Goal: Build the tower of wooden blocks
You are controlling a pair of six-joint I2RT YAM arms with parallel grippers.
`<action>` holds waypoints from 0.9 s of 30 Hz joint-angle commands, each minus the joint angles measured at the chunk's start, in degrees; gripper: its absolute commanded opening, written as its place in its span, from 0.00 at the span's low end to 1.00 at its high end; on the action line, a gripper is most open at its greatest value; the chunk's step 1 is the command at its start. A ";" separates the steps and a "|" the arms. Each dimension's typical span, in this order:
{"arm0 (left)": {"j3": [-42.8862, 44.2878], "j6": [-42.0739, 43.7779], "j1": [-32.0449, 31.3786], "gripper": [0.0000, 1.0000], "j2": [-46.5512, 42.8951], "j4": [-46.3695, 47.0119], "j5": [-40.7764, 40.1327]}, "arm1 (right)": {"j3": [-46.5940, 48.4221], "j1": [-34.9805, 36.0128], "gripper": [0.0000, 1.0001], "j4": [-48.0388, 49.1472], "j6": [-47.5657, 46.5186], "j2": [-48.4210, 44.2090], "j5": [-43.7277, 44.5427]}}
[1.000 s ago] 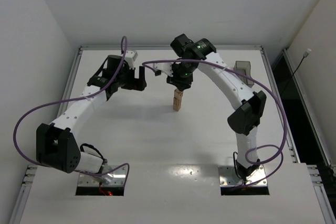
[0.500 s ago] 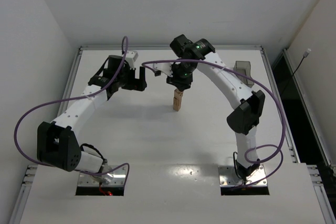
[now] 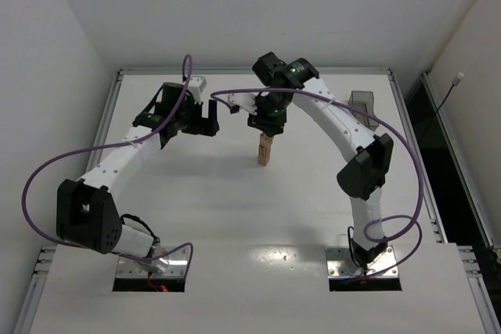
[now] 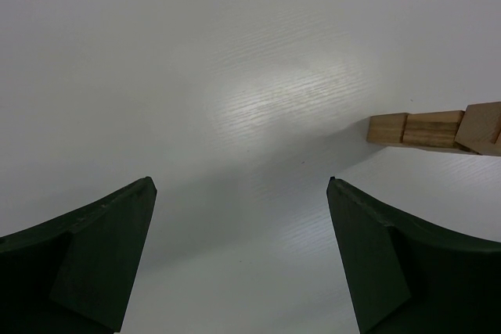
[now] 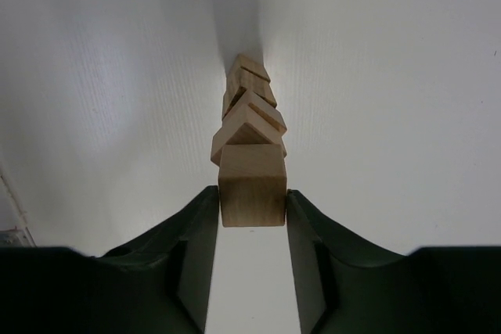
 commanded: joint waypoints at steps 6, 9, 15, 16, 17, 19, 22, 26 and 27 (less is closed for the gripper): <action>2.42 -0.56 0.63 0.89 -0.33 1.82 0.75 | 3.73 0.27 0.44 -2.69 0.58 0.48 0.02; 2.42 -0.56 0.63 0.89 -0.33 1.82 0.75 | 4.96 0.27 0.49 -2.69 1.19 0.48 -0.51; 2.42 -0.56 0.63 0.90 -0.33 1.82 0.75 | 9.00 0.27 0.63 -2.69 1.19 -0.66 -3.66; 1.90 -0.56 0.63 0.90 -0.33 1.82 0.75 | 9.54 0.27 0.65 -2.69 1.19 -1.19 -3.67; 1.89 -0.56 0.63 0.92 -0.33 1.82 0.14 | 9.54 0.27 0.68 -1.38 2.06 -1.98 -5.15; 1.28 -0.56 0.63 0.94 -0.86 1.82 -0.39 | 8.67 -0.44 0.71 3.45 4.08 -5.48 -6.57; -0.82 -0.56 0.63 0.97 -2.00 1.82 -0.39 | 1.92 -2.45 0.73 15.30 8.46 -11.10 -7.09; -3.37 0.66 0.63 1.00 -4.98 1.82 -1.88 | -12.16 -5.18 0.82 31.75 14.63 -20.97 -0.87; -3.38 0.67 1.41 1.00 -4.99 2.34 -1.88 | -12.17 -7.18 0.84 33.33 16.03 -20.97 0.71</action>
